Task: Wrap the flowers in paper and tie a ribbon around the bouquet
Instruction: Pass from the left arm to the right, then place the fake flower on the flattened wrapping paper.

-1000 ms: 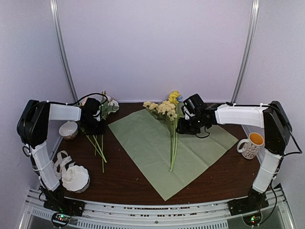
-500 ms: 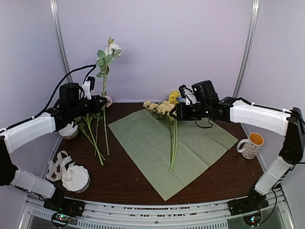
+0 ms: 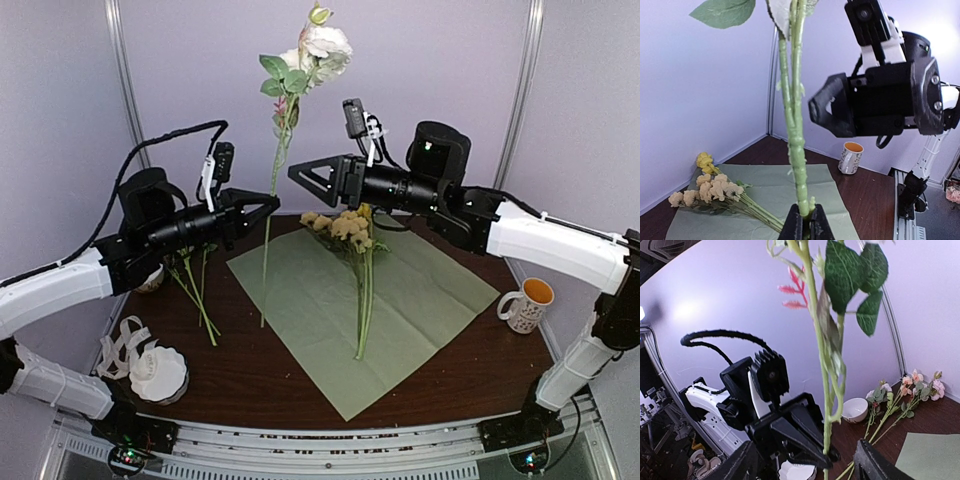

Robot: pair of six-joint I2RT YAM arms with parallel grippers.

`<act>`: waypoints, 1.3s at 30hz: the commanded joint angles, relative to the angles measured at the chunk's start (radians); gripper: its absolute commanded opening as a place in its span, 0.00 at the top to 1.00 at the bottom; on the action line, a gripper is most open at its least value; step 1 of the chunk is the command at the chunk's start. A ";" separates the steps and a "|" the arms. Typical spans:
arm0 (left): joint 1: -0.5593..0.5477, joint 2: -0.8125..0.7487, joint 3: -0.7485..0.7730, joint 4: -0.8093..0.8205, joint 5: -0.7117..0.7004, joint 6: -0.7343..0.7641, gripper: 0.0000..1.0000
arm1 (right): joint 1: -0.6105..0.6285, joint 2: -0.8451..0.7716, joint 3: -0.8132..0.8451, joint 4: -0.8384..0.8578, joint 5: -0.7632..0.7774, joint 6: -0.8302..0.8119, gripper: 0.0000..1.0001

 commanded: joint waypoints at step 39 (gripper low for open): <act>0.097 0.249 0.199 -0.484 -0.333 -0.176 0.36 | -0.352 0.580 0.432 -0.840 0.352 0.038 0.84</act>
